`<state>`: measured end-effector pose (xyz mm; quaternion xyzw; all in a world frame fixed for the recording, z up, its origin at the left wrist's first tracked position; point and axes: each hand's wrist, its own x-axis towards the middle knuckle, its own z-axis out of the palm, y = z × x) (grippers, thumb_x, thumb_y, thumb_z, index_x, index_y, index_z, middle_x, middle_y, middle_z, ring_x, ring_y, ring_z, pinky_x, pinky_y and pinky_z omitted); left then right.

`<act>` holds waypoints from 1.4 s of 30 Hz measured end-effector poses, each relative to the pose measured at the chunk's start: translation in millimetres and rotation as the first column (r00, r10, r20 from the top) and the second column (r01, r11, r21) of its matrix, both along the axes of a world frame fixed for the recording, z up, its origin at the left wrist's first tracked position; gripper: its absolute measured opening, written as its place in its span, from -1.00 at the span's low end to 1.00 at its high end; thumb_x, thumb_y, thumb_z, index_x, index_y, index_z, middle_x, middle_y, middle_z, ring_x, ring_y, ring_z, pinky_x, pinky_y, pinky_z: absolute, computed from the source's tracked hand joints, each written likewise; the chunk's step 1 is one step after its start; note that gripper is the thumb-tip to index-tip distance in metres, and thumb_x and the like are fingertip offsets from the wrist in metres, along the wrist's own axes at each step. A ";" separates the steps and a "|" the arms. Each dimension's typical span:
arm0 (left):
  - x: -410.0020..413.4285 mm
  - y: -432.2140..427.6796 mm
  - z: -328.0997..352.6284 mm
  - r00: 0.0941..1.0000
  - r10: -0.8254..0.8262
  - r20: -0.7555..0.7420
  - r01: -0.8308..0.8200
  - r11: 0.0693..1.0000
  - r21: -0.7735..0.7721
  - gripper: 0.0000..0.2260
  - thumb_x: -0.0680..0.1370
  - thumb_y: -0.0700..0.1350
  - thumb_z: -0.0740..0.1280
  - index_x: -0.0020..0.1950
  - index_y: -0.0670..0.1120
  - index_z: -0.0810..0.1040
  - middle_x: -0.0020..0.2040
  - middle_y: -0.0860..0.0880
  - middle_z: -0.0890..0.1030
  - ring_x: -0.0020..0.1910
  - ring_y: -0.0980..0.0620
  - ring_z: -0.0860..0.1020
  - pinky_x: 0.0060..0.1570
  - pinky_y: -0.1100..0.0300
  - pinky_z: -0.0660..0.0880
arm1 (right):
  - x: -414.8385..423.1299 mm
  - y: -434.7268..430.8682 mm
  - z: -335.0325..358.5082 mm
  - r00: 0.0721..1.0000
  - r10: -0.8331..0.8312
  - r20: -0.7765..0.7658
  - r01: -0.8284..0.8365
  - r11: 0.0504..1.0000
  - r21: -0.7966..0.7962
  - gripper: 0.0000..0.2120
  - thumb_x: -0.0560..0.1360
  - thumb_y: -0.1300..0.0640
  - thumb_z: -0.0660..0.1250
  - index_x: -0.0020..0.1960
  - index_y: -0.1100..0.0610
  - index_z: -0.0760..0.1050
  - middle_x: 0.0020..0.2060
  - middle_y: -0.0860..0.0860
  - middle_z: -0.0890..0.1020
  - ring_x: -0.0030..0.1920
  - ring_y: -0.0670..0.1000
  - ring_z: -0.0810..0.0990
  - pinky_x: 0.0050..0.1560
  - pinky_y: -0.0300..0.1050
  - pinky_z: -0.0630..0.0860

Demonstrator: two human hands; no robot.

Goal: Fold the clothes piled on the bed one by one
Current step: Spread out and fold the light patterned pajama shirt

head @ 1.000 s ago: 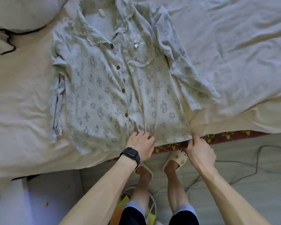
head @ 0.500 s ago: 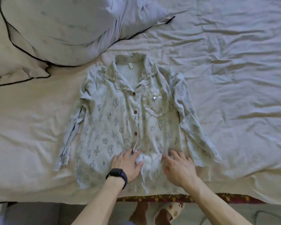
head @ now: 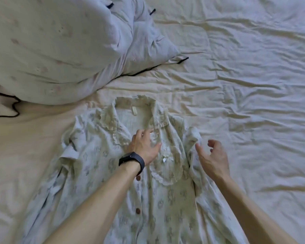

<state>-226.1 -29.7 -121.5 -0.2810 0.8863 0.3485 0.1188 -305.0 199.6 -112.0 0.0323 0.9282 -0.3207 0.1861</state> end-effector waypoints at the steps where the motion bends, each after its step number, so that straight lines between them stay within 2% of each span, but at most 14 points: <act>1: -23.0 -6.3 -1.1 0.999 0.032 -0.010 -0.032 0.999 0.015 -0.44 0.57 0.18 0.31 0.50 0.01 0.30 0.42 -0.05 0.32 0.38 -0.08 0.37 0.28 0.07 0.39 | -17.6 -7.7 -4.4 1.000 0.023 0.005 -0.023 1.000 -0.004 -0.36 0.56 -0.22 0.34 0.46 0.17 0.36 0.37 0.11 0.52 0.35 0.16 0.47 0.38 0.16 0.43; 5: -86.2 -25.4 -10.6 0.988 0.116 0.102 -0.120 0.992 0.038 -0.25 0.55 0.19 0.35 0.60 -0.06 0.10 0.53 -0.14 0.26 0.46 -0.18 0.32 0.35 -0.02 0.37 | -70.8 -34.8 -24.6 0.969 0.229 0.092 -0.234 0.971 0.043 -0.28 0.54 -0.27 0.34 0.55 0.08 0.27 0.41 0.10 0.51 0.39 0.17 0.46 0.38 0.16 0.44; 7: -103.1 -29.2 -17.0 0.967 0.142 0.212 -0.153 0.988 0.036 -0.30 0.56 0.20 0.36 0.55 -0.09 0.19 0.43 -0.16 0.41 0.33 -0.18 0.45 0.17 0.01 0.48 | -88.8 -41.7 -36.1 0.927 0.326 0.185 -0.348 0.932 0.104 -0.29 0.54 -0.32 0.32 0.54 0.04 0.27 0.37 0.11 0.54 0.33 0.15 0.52 0.31 0.07 0.49; 10: -113.2 -36.3 -27.2 0.961 0.169 0.218 -0.173 0.985 0.001 -0.71 0.59 0.13 0.33 0.09 -0.08 0.44 -0.03 -0.06 0.57 -0.11 -0.08 0.53 -0.25 0.14 0.43 | -111.3 -46.9 -45.1 0.884 0.374 0.281 -0.405 0.912 0.059 -0.64 0.59 -0.23 0.31 0.26 -0.05 0.46 0.05 0.03 0.65 -0.13 -0.06 0.63 -0.21 -0.21 0.51; 12: -116.4 -41.8 -31.6 0.955 0.254 0.152 -0.259 0.966 0.015 -0.77 0.60 0.07 0.31 -0.06 -0.08 0.45 -0.18 -0.02 0.54 -0.22 -0.03 0.52 -0.34 0.17 0.40 | -127.7 -45.4 -46.3 0.896 0.378 0.235 -0.392 0.920 0.017 -0.86 0.63 -0.12 0.30 0.01 -0.07 0.51 -0.08 -0.04 0.64 -0.26 -0.12 0.54 -0.38 -0.32 0.36; 16: -125.8 -45.4 -35.9 0.860 0.508 0.055 -0.508 0.838 0.199 -0.77 0.63 0.01 0.28 0.10 -0.14 0.54 -0.01 -0.13 0.63 -0.02 -0.17 0.60 0.04 -0.03 0.55 | -156.1 -21.0 -41.5 0.979 0.203 0.001 -0.202 0.978 -0.059 -0.86 0.66 0.00 0.24 -0.04 0.00 0.48 -0.24 -0.14 0.55 -0.18 0.00 0.55 -0.28 -0.17 0.37; 19: -135.2 -42.7 -45.3 0.882 0.460 0.105 -0.471 0.870 0.145 -0.70 0.67 0.06 0.22 0.20 -0.16 0.51 0.07 -0.08 0.59 0.00 -0.10 0.56 0.02 0.07 0.48 | -161.3 -3.2 -46.5 0.985 0.167 -0.052 -0.170 0.984 -0.061 -0.85 0.68 0.01 0.21 -0.06 -0.02 0.44 -0.20 -0.11 0.56 -0.16 -0.04 0.54 -0.17 -0.02 0.40; 23: -144.6 -34.7 -56.0 0.892 0.424 0.160 -0.439 0.895 0.074 -0.82 0.68 0.07 0.18 0.11 -0.03 0.39 -0.04 0.01 0.53 -0.26 0.17 0.40 -0.11 0.13 0.37 | -162.2 1.2 -60.4 0.973 0.209 0.101 -0.203 0.977 -0.067 -0.79 0.64 -0.13 0.23 0.06 0.01 0.46 -0.08 -0.10 0.57 0.00 0.04 0.58 -0.08 -0.04 0.42; 26: -139.2 -33.8 -59.0 0.873 0.438 0.213 -0.476 0.861 0.181 -0.58 0.62 0.20 0.25 0.33 -0.06 0.43 0.26 -0.01 0.52 0.11 -0.02 0.56 0.12 0.06 0.46 | -167.2 -0.8 -64.8 0.908 0.293 0.298 -0.296 0.954 -0.037 -0.58 0.53 -0.36 0.27 0.10 -0.02 0.51 -0.13 -0.16 0.61 -0.03 0.00 0.61 -0.19 -0.11 0.44; 27: -138.9 -36.1 -59.6 0.861 0.467 0.201 -0.502 0.843 0.193 -0.54 0.61 0.22 0.26 0.35 -0.07 0.45 0.21 0.01 0.52 0.18 -0.09 0.55 0.12 0.06 0.45 | -169.8 -1.5 -64.6 0.893 0.315 0.321 -0.323 0.946 -0.031 -0.60 0.52 -0.36 0.29 0.04 -0.04 0.52 -0.17 -0.15 0.62 -0.08 -0.01 0.62 -0.25 -0.11 0.46; 29: -138.0 -43.3 -64.5 0.852 0.498 0.160 -0.520 0.840 0.157 -0.69 0.62 0.17 0.26 -0.01 -0.08 0.52 -0.07 0.04 0.59 -0.02 -0.11 0.58 -0.15 0.14 0.43 | -177.3 -2.5 -65.3 0.903 0.333 0.272 -0.344 0.939 -0.007 -0.73 0.56 -0.23 0.32 -0.08 -0.04 0.53 -0.23 -0.09 0.64 -0.18 0.01 0.63 -0.25 -0.04 0.55; 31: -136.7 -49.8 -67.2 0.846 0.515 0.136 -0.530 0.840 0.116 -0.74 0.64 0.10 0.27 -0.14 -0.03 0.54 -0.23 0.02 0.60 -0.15 -0.11 0.59 -0.32 0.19 0.36 | -181.4 -1.6 -65.3 0.938 0.294 0.184 -0.298 0.954 -0.001 -0.80 0.58 -0.15 0.32 -0.13 -0.07 0.53 -0.25 -0.09 0.64 -0.24 -0.03 0.61 -0.23 -0.03 0.57; 39: -144.8 -47.9 -65.5 0.896 0.437 0.077 -0.442 0.865 0.237 -0.88 0.63 0.07 0.31 -0.09 0.10 0.54 -0.14 0.07 0.63 -0.14 0.04 0.58 -0.25 0.20 0.43 | -170.3 -20.7 -61.5 0.922 0.364 0.133 -0.375 0.925 0.061 -0.63 0.55 -0.32 0.28 0.17 -0.08 0.47 -0.04 -0.13 0.57 -0.06 0.03 0.58 -0.09 -0.02 0.50; 42: -143.0 -49.3 -59.7 0.891 0.451 0.041 -0.451 0.874 0.179 -0.91 0.61 0.07 0.33 -0.05 0.10 0.56 -0.13 0.10 0.64 -0.07 0.02 0.61 -0.22 0.22 0.45 | -174.7 -24.7 -58.6 0.935 0.348 0.066 -0.354 0.922 0.159 -0.80 0.62 -0.21 0.25 0.03 -0.11 0.51 -0.07 -0.05 0.64 -0.14 0.03 0.49 -0.21 -0.05 0.36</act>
